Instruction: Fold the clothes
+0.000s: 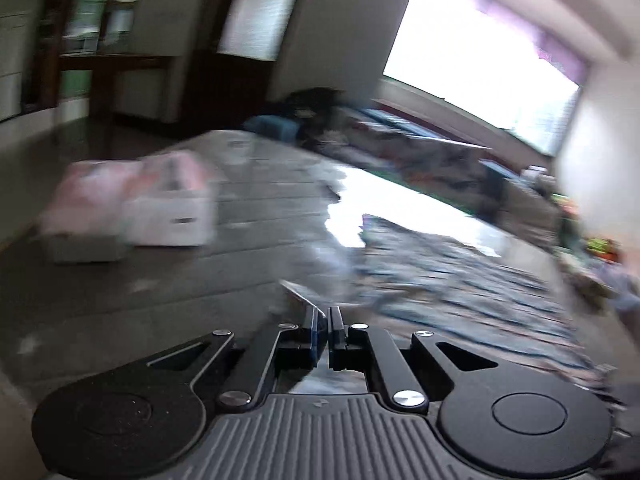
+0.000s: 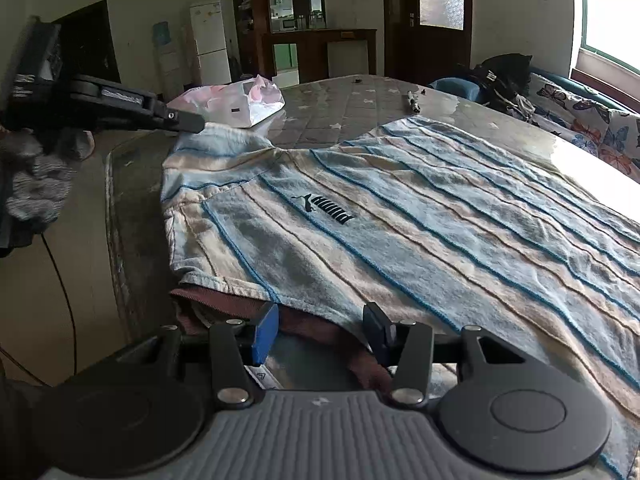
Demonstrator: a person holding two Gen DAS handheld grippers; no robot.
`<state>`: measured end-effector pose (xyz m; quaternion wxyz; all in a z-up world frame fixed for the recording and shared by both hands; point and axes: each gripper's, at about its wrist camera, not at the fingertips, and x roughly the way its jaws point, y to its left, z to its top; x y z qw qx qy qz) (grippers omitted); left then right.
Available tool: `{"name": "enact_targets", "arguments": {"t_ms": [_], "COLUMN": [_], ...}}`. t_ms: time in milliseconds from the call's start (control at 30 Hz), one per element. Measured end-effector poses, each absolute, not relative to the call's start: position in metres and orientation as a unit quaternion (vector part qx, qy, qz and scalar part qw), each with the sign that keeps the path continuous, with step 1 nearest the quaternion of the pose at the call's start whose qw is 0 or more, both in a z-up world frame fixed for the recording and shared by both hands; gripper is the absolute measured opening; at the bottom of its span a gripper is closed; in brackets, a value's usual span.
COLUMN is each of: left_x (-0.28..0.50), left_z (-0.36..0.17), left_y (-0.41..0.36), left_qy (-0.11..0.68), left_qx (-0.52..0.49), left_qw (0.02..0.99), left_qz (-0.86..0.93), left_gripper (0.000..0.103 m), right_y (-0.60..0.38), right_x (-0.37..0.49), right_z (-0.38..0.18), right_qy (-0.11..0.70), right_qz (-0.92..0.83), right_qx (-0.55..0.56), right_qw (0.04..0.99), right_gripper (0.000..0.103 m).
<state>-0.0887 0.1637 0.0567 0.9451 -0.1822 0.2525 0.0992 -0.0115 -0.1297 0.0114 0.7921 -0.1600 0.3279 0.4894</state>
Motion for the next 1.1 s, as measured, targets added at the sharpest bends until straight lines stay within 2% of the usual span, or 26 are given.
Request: {"name": "enact_targets", "arguments": {"t_ms": [200,333,500,600,633,733,800,867,967,1100], "left_x": [-0.078,-0.07,-0.075,-0.082,-0.081,-0.076,-0.067,-0.064,-0.066,-0.068], "left_z": [0.057,0.042,0.041,0.051,0.052,0.047,0.035,0.023,0.015,0.014], "left_y": [0.119,0.1,0.09,0.105,0.11,0.127,0.139,0.14,0.124,0.11], "left_qy": [0.264,0.304,0.306,0.273,0.27,0.272,0.301,0.318,0.326,0.321], "left_qx": [-0.154,-0.14,-0.12,-0.123,-0.12,-0.113,-0.118,-0.111,-0.047,0.019], "left_qw": [0.951,0.937,0.936,0.947,0.95,0.954,0.946,0.942,0.944,0.947], "left_qz": [-0.035,-0.098,-0.123,-0.115,-0.1,-0.048,-0.01,-0.003,-0.014,-0.017], "left_gripper": [0.005,0.007,0.008,0.023,0.024,0.023,0.017,0.015,0.015,0.016], "right_y": [-0.137,-0.14,-0.142,-0.142,-0.142,-0.139,-0.136,-0.132,-0.125,-0.11], "right_x": [-0.008,-0.005,-0.002,-0.001,0.0,0.0,-0.001,-0.001,-0.001,-0.002], "right_z": [0.014,0.014,0.014,0.015,0.015,0.017,0.018,0.02,0.024,0.029], "right_qy": [0.329,0.333,0.333,0.333,0.332,0.332,0.331,0.33,0.33,0.329], "right_qz": [0.481,0.474,0.467,0.466,0.466,0.469,0.474,0.479,0.49,0.511], "right_qx": [-0.145,-0.138,-0.131,-0.127,-0.127,-0.124,-0.123,-0.124,-0.125,-0.129], "right_qw": [0.8,0.804,0.809,0.81,0.81,0.809,0.807,0.804,0.797,0.784], "right_gripper": [0.047,0.047,0.047,0.047,0.047,0.047,0.047,0.047,0.047,0.041]}}
